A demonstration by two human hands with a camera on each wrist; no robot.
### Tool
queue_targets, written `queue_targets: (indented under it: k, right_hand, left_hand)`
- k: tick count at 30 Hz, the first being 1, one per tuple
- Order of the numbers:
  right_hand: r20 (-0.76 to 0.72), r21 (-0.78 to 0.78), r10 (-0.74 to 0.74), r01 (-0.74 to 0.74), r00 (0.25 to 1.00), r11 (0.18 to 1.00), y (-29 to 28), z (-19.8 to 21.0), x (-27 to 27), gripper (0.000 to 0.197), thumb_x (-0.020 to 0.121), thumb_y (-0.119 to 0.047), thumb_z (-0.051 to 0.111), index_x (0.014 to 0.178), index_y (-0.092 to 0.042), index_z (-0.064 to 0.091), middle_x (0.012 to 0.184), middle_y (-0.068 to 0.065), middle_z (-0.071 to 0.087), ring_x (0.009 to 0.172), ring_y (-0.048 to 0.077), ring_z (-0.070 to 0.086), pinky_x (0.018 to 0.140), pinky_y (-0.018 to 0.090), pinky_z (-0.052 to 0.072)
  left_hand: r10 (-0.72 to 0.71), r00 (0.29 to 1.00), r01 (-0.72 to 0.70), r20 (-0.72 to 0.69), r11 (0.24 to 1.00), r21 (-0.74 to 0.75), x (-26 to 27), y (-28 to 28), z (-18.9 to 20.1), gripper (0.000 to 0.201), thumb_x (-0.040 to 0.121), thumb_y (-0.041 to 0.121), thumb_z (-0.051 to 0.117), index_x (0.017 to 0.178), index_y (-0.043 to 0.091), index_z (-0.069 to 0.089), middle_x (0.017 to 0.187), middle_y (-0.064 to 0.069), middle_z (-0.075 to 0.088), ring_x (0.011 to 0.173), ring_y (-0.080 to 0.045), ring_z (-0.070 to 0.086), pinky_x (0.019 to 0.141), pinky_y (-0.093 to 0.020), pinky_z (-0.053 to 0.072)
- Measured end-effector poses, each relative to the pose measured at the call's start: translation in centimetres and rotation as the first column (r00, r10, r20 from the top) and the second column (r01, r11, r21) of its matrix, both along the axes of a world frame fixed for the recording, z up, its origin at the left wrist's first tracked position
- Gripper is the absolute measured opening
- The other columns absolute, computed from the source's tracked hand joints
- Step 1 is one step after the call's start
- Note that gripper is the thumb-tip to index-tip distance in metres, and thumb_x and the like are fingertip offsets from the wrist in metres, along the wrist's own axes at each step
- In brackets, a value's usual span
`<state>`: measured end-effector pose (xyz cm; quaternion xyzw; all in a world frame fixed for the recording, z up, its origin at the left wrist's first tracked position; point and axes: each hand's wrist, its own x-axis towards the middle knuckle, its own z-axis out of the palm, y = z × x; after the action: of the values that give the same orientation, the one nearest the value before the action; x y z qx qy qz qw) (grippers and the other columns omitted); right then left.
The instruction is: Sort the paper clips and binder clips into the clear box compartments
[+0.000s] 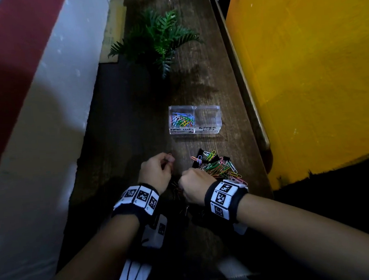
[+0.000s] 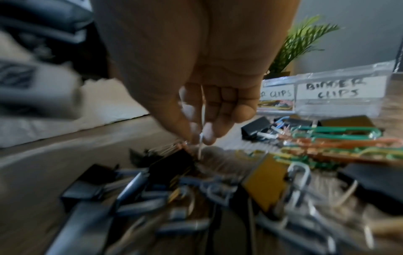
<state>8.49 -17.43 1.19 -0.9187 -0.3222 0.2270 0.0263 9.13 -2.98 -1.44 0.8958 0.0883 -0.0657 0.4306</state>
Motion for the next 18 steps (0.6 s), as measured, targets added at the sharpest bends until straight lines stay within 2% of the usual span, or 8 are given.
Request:
queue_targets:
  k: [4,8,10,12,14,16,18]
  right_hand:
    - [-0.012,-0.029,0.013,-0.013,1.0,1.0,0.1,-0.4,-0.5,0.024,0.083,-0.01,0.057,0.1,0.004,0.065,0.103,0.019,0.061,0.099,0.036,0.056,0.085,0.043,0.048]
    - [-0.024,-0.039,0.02,-0.021,1.0,0.999,0.2,-0.6,-0.6,0.022,0.086,-0.001,0.049,0.1,0.007,0.064,0.103,0.022,0.062,0.1,0.037,0.054,0.086,0.046,0.047]
    - [-0.029,-0.031,0.017,-0.018,0.999,0.999,0.2,-0.5,-0.5,0.025,0.088,-0.003,0.045,0.1,0.008,0.064,0.103,0.022,0.061,0.1,0.035,0.054,0.085,0.043,0.044]
    - [-0.022,-0.009,-0.006,0.006,1.0,1.0,-0.2,-0.1,-0.3,0.025,0.088,-0.01,0.048,0.1,0.005,0.064,0.103,0.02,0.06,0.099,0.033,0.053,0.084,0.04,0.041]
    - [-0.026,0.034,-0.065,0.066,0.998,0.997,-0.9,0.4,0.1,0.027,0.086,-0.019,0.055,0.099,0.002,0.064,0.102,0.017,0.059,0.099,0.031,0.052,0.086,0.037,0.042]
    - [-0.05,0.141,-0.171,0.176,0.984,0.974,-1.5,0.9,0.6,0.026,0.082,-0.024,0.056,0.093,-0.001,0.064,0.098,0.015,0.06,0.097,0.031,0.054,0.084,0.034,0.044]
    - [-0.09,0.263,-0.321,0.333,0.943,0.906,-2.0,1.5,1.6,0.021,0.079,-0.026,0.056,0.08,-0.007,0.066,0.087,0.011,0.065,0.088,0.028,0.06,0.077,0.033,0.051]
  left_hand:
    - [-0.024,0.999,0.023,0.027,0.999,0.036,2.7,-0.9,2.0,0.013,0.086,0.014,0.062,0.088,0.025,0.069,0.088,0.008,0.071,0.084,-0.012,0.066,0.08,-0.023,0.05]
    - [-0.062,0.996,0.056,0.071,0.995,0.084,7.8,-2.0,3.8,0.012,0.086,0.016,0.061,0.089,0.024,0.07,0.086,0.002,0.072,0.081,-0.016,0.067,0.078,-0.03,0.054]
    - [-0.115,0.991,0.104,0.061,0.982,0.159,10.5,-2.5,4.7,0.017,0.086,0.015,0.056,0.091,0.025,0.07,0.089,-0.003,0.072,0.083,-0.022,0.067,0.078,-0.033,0.055]
    - [-0.178,0.984,0.167,0.024,0.953,0.252,12.6,-2.7,5.4,0.02,0.087,0.016,0.054,0.094,0.027,0.069,0.096,-0.005,0.07,0.087,-0.026,0.065,0.079,-0.035,0.055]
    - [-0.256,0.962,0.272,-0.093,0.899,0.344,14.0,-2.9,5.5,0.026,0.087,0.014,0.056,0.107,0.026,0.067,0.106,-0.005,0.067,0.095,-0.027,0.064,0.081,-0.035,0.054]
    - [-0.308,0.932,0.361,-0.192,0.845,0.394,14.3,-2.7,5.1,0.035,0.086,0.012,0.06,0.117,0.026,0.065,0.115,-0.006,0.064,0.1,-0.027,0.063,0.08,-0.032,0.051]
    - [-0.305,0.941,0.337,-0.144,0.851,0.403,13.9,-2.3,4.5,0.034,0.086,0.013,0.06,0.117,0.027,0.065,0.119,-0.005,0.063,0.103,-0.026,0.062,0.082,-0.032,0.049]
